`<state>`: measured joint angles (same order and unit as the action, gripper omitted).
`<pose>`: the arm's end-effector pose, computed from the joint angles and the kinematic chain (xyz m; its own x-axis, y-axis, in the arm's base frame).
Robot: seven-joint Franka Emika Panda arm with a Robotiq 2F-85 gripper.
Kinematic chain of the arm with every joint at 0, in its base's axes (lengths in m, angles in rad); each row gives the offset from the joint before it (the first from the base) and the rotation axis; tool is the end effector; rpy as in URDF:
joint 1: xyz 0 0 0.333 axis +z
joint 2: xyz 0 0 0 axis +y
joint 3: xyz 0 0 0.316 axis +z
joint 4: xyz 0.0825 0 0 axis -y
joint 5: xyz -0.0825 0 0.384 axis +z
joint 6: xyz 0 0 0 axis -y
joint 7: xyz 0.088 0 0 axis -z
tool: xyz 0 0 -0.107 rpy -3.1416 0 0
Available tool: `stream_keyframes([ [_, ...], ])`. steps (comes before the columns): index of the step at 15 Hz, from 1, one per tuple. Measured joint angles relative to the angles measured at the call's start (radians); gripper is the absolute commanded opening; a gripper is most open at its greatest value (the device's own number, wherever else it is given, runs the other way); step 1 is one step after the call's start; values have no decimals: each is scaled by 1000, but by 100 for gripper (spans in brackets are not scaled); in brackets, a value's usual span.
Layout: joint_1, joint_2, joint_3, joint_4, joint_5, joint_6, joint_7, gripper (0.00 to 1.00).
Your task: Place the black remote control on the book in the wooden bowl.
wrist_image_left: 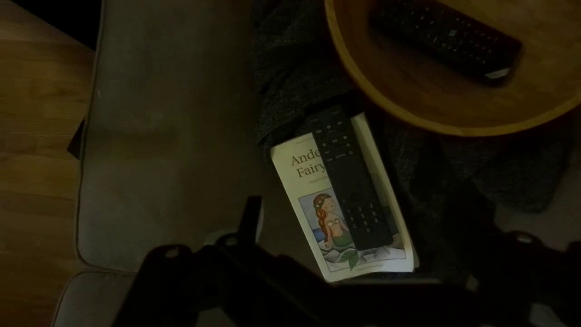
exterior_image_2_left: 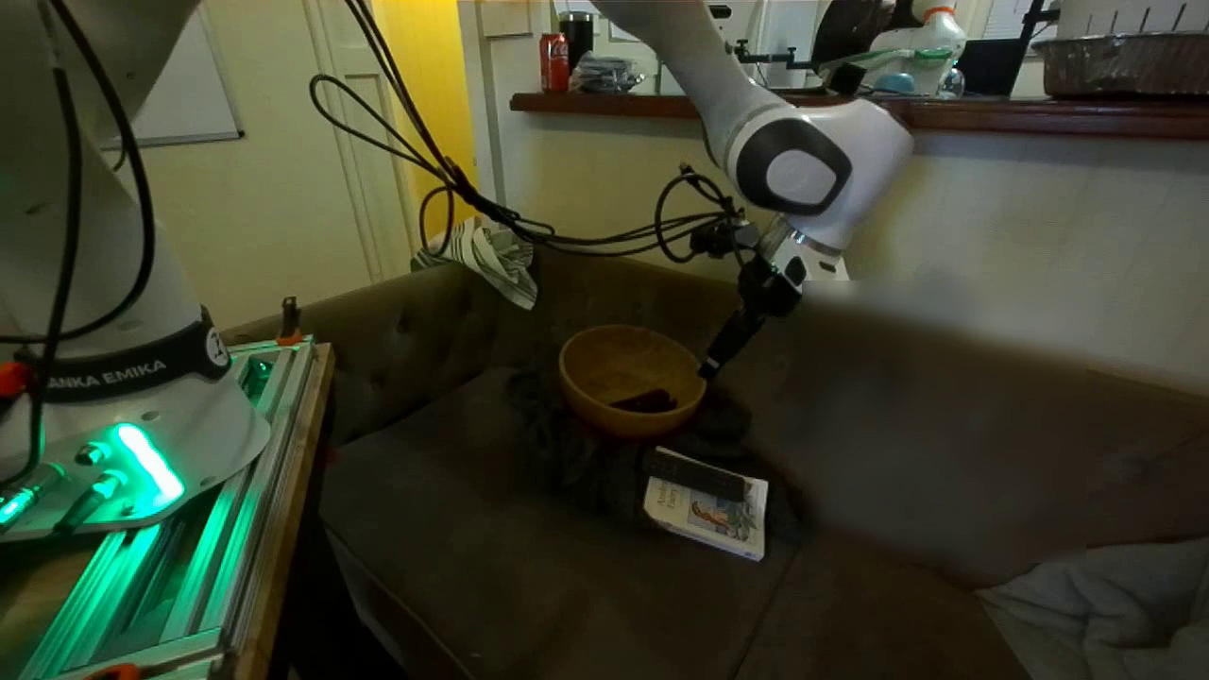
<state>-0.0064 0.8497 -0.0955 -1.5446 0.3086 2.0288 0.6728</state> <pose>0.6583 -0.0434 0.1253 0.5286 -0.7655 -0.3668 -0.7906 -0.6014 0.1156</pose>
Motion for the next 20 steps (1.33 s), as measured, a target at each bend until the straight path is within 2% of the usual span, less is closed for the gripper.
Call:
stream_keyframes([
  [3, 12, 136, -14, 111, -8, -32, 80, 100],
  [5, 2, 208, -12, 213, -8, -151, 90, 100],
  [7, -10, 229, -10, 274, -8, -220, 90, 100],
  [10, -17, 229, -9, 297, -8, -239, 90, 100],
  [12, -14, 235, -5, 291, -4, -191, 108, 100],
  [16, 12, 320, 12, 303, -1, 36, 165, 100],
  [20, 40, 444, 7, 364, -12, 110, 215, 100],
])
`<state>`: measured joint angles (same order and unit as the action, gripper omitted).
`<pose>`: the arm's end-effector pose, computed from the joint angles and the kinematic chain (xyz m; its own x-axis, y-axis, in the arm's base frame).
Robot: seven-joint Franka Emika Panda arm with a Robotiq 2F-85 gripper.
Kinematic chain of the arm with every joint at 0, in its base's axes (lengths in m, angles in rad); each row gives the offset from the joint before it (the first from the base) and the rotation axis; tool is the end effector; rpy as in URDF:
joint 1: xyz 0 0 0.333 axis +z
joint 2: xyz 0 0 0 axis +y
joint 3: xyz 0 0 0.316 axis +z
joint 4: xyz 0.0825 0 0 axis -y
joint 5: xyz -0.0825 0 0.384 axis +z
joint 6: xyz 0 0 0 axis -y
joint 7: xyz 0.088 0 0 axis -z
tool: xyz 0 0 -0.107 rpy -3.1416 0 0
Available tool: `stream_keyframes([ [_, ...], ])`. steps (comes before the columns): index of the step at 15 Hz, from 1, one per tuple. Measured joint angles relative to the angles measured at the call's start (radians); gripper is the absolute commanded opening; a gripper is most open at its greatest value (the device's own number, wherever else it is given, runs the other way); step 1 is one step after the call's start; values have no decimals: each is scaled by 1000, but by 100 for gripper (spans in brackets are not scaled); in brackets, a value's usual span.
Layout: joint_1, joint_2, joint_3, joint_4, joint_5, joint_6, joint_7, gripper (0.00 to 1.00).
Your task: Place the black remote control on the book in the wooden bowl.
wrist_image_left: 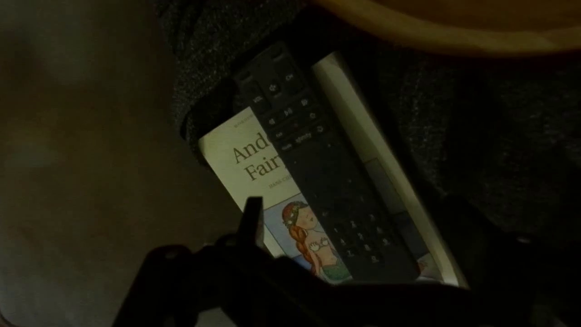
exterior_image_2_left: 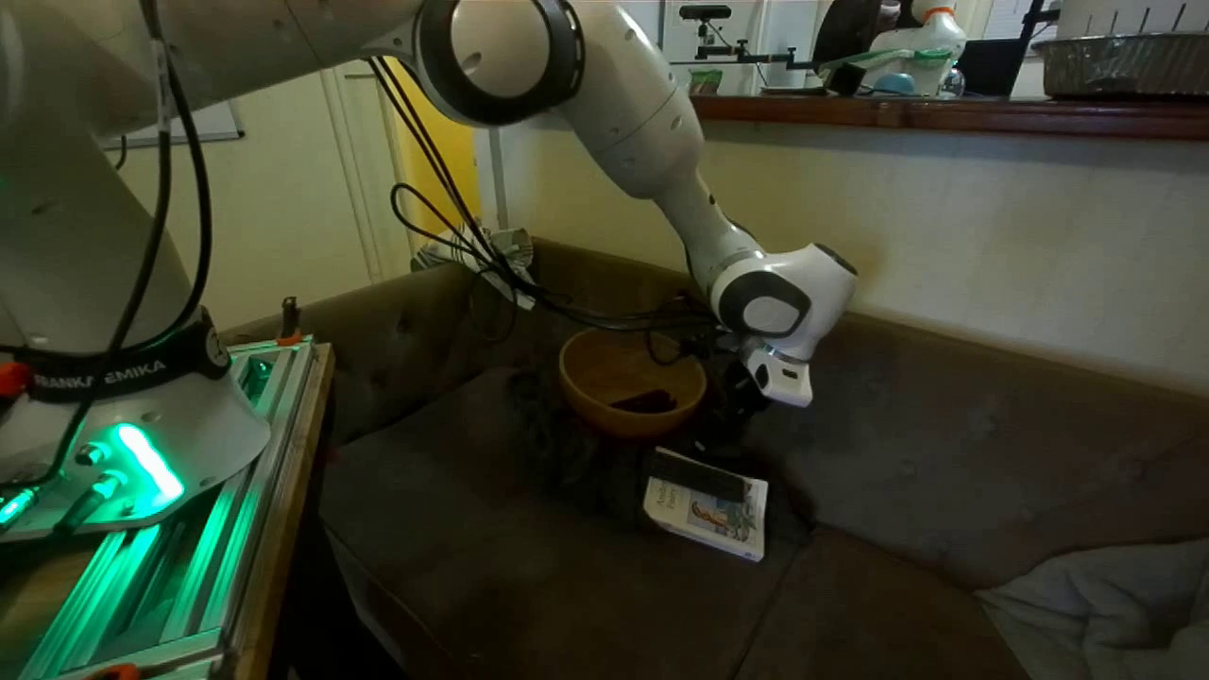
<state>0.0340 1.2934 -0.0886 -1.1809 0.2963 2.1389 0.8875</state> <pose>0.6788 -0.0126 -0.0382 0.4154 -0.8642 -0.2838 -0.8584 -0.4757 0.1920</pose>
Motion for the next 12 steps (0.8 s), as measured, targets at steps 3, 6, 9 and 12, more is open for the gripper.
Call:
stream_keyframes([
  [3, 5, 67, -12, 40, -31, 0, 8, 100],
  [6, 3, 101, -27, 69, -71, 0, 2, 100],
  [9, 3, 116, -32, 94, -77, 0, 8, 100],
  [12, 3, 116, -32, 94, -77, 0, 7, 100],
])
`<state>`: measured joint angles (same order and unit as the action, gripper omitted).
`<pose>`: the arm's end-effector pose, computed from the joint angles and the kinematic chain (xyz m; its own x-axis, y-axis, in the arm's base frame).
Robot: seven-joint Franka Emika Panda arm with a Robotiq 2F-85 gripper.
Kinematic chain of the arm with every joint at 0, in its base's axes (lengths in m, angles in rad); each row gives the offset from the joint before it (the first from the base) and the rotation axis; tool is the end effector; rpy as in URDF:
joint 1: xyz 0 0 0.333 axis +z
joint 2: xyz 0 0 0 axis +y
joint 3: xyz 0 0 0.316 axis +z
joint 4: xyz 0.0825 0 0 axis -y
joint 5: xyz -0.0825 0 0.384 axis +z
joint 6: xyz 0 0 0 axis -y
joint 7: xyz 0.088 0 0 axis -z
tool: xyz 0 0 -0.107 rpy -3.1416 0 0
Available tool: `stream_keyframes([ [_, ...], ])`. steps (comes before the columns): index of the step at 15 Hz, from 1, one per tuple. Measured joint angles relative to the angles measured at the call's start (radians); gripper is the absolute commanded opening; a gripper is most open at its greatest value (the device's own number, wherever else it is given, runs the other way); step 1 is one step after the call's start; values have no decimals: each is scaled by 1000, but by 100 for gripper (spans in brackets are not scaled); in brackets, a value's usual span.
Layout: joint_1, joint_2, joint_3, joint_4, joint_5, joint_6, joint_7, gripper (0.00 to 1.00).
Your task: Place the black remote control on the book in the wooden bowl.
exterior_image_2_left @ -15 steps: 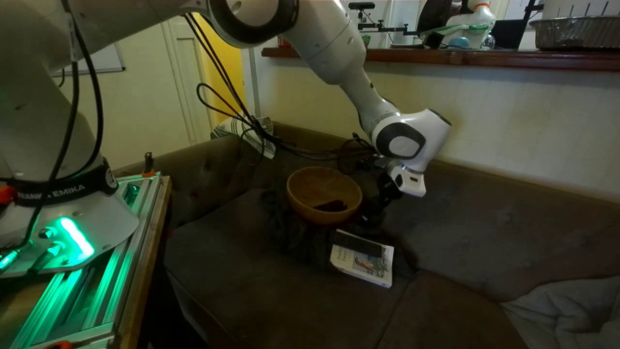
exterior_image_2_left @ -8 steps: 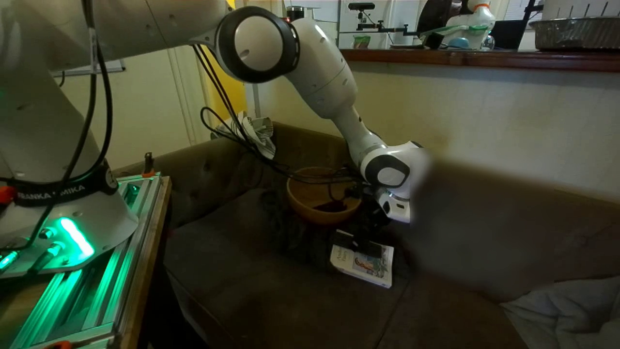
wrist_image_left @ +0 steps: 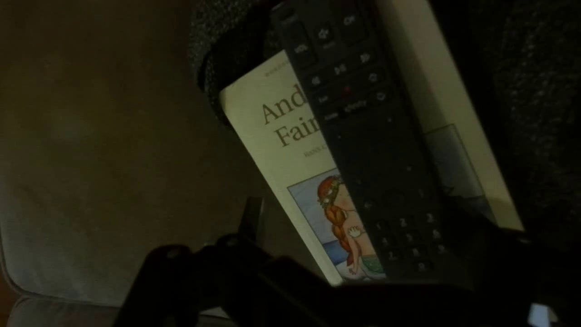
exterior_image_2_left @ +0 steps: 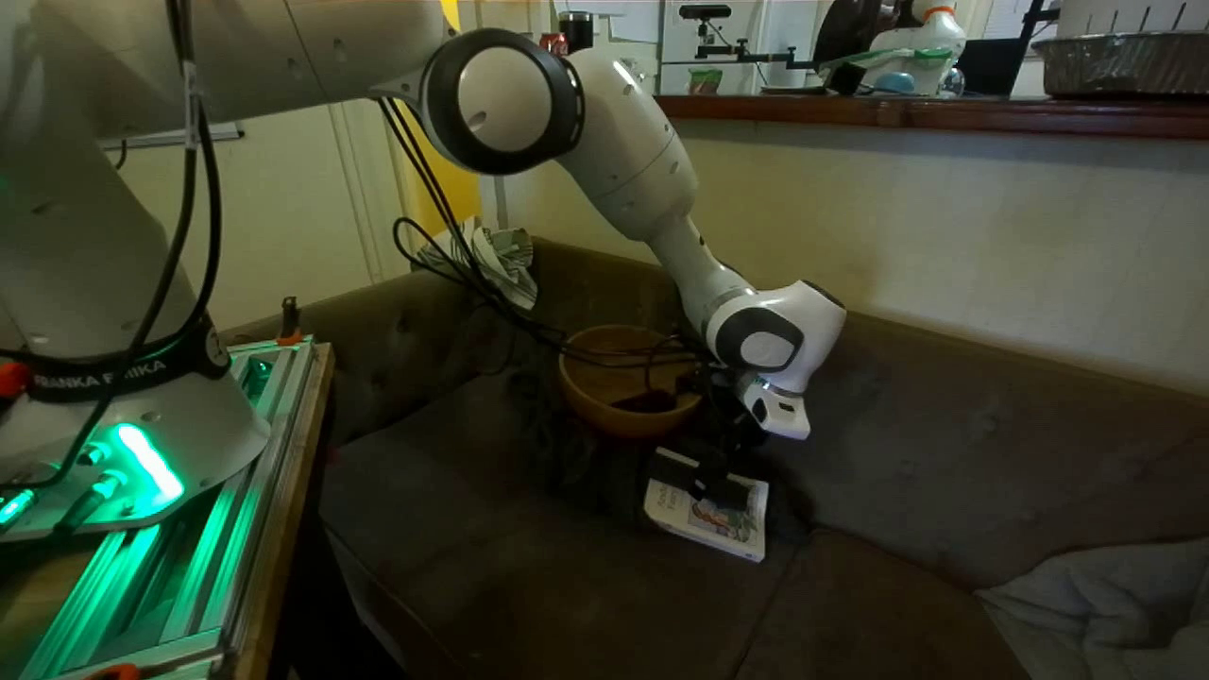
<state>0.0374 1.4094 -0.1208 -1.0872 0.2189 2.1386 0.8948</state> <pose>0.6688 -0.0285 -0.0827 0.4601 -0.8592 -0.2238 -0.8225 -0.5074 0.2571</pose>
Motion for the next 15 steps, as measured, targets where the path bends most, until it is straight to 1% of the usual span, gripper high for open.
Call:
stream_keyframes([
  [3, 5, 0, 3, -10, 0, 58, -30, 100],
  [9, 5, 0, 31, -81, 0, 208, -240, 100],
  [10, 3, 0, 37, -94, 0, 231, -278, 82],
  [11, 0, 0, 41, -104, 0, 256, -313, 72],
  [13, -8, 0, 53, -116, 0, 293, -368, 60],
  [14, -11, 0, 57, -117, 0, 303, -387, 51],
  [15, -13, 0, 61, -117, 1, 308, -400, 45],
])
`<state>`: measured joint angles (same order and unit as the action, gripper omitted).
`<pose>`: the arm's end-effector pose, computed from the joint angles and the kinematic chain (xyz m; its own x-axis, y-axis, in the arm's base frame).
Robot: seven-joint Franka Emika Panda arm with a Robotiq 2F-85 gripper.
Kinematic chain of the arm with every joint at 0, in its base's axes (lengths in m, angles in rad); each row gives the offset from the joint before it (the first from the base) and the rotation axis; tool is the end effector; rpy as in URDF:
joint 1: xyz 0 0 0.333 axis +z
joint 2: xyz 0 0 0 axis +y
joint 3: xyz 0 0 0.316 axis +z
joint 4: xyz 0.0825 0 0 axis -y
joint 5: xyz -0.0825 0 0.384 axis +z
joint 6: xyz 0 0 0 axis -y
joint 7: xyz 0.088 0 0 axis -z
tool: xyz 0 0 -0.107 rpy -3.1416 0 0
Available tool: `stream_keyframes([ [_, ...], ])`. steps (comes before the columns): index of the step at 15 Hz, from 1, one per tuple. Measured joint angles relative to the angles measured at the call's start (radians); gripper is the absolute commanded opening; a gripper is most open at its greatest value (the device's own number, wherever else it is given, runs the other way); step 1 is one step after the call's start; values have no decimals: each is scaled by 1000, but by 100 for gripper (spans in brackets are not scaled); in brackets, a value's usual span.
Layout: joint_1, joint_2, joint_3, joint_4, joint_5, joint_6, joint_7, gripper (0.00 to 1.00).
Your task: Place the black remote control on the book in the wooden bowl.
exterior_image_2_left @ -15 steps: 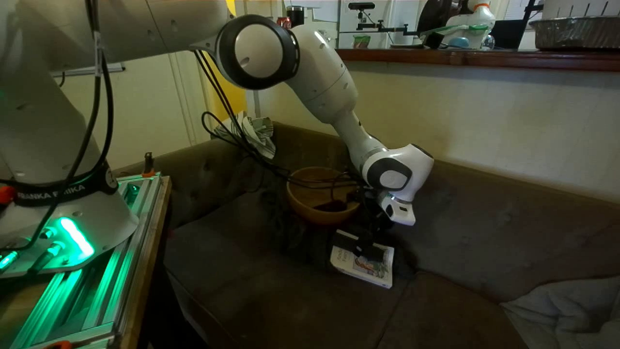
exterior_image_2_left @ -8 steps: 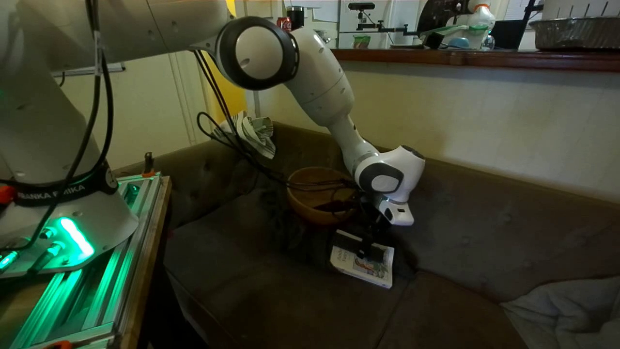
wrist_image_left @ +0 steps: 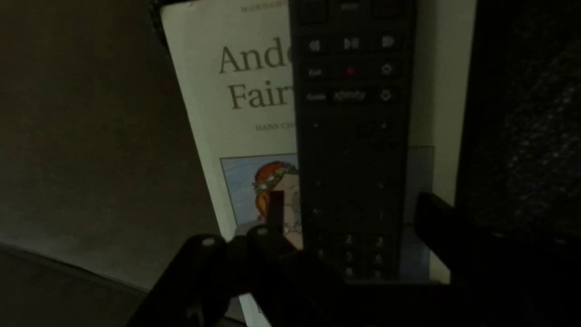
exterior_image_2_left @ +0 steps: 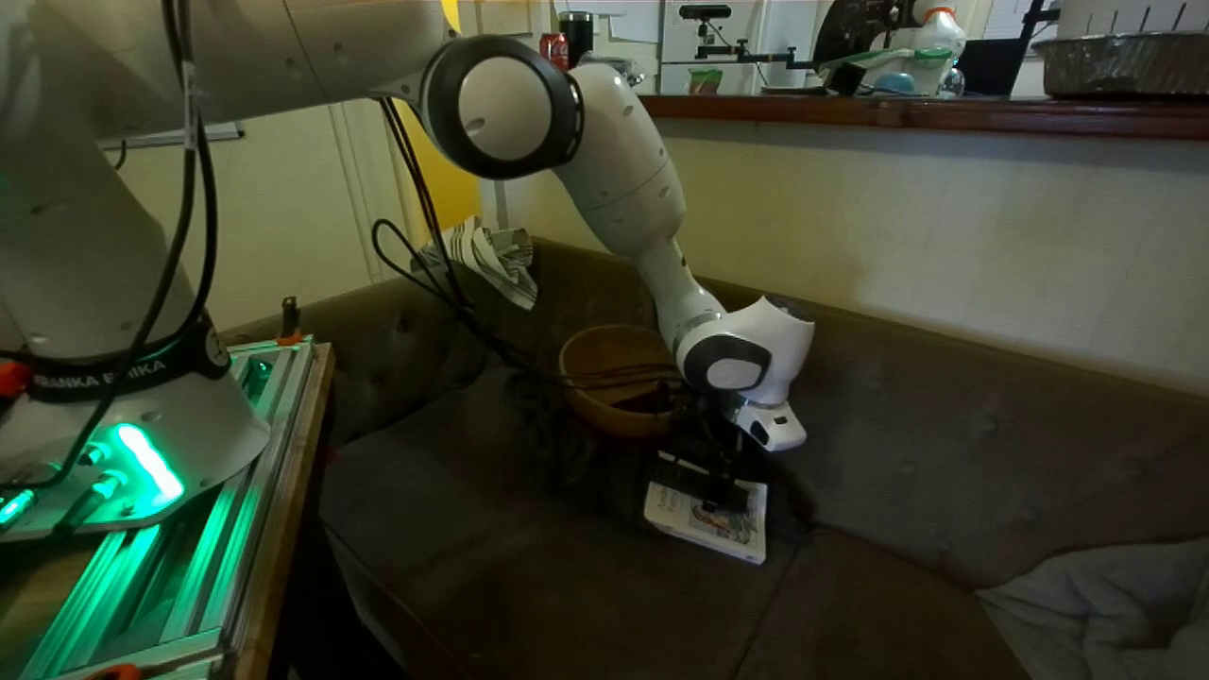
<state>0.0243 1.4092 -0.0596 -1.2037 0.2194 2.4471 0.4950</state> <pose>0.6597 -0.0160 -0.1066 0.7737 -0.6105 -0.1691 -0.6148 -0.7880 0.0319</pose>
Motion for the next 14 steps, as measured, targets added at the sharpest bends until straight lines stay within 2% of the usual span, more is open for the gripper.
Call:
stream_keyframes([
  [3, -3, 0, 5, 0, 0, 5, -22, 24],
  [8, -7, -15, 5, -9, 15, 10, -5, 24],
  [14, 0, -219, -27, -231, 33, 35, 123, 24],
])
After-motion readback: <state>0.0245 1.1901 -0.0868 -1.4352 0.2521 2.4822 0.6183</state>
